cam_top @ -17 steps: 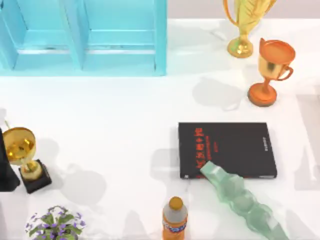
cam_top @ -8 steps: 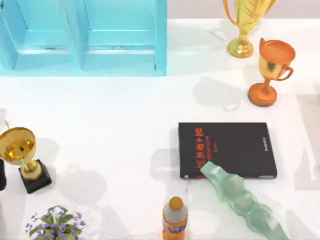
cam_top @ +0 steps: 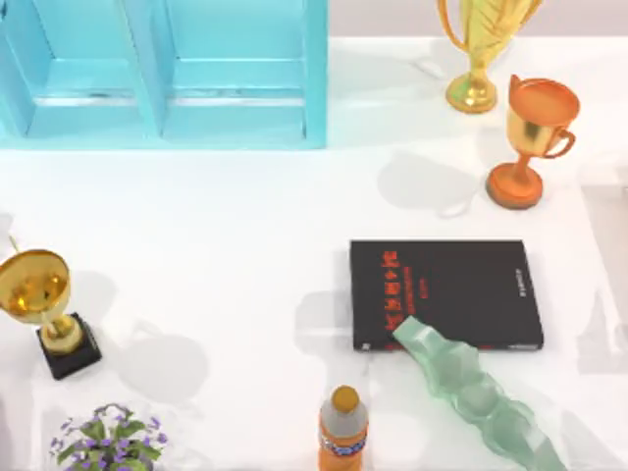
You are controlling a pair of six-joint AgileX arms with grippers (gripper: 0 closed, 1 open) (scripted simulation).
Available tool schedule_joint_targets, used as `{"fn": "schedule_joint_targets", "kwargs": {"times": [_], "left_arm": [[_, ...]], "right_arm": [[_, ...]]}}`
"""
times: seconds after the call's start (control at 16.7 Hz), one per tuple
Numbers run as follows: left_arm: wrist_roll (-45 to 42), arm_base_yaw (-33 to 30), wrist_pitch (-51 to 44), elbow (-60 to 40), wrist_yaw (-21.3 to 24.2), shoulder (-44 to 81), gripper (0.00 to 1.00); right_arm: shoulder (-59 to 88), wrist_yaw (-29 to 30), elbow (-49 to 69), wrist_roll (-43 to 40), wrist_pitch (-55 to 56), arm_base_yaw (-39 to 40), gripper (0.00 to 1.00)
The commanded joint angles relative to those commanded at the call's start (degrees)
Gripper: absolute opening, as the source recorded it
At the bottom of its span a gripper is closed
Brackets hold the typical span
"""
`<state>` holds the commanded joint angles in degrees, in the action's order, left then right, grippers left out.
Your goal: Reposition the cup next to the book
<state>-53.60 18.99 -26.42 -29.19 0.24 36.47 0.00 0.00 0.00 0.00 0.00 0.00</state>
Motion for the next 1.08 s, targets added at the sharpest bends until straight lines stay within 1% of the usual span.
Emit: {"fn": "schedule_joint_targets", "kwargs": {"times": [0.42,0.66,0.9,1.08], "left_arm": [[-38.49,13.9,-18.99,-21.01,-0.08,26.22,1.0],[-58.07,21.04,-28.68,-31.74,-0.15,39.6,1.0],[-73.99,26.88,-36.55,-40.46,-0.21,50.49,1.0],[-82.64,30.1,-40.85,-45.26,-0.23,56.43,1.0]], "right_arm": [[0.0,0.0,0.0,0.0,0.0,0.0,1.0],[0.0,0.0,0.0,0.0,0.0,0.0,1.0],[0.0,0.0,0.0,0.0,0.0,0.0,1.0],[0.0,0.0,0.0,0.0,0.0,0.0,1.0]]}}
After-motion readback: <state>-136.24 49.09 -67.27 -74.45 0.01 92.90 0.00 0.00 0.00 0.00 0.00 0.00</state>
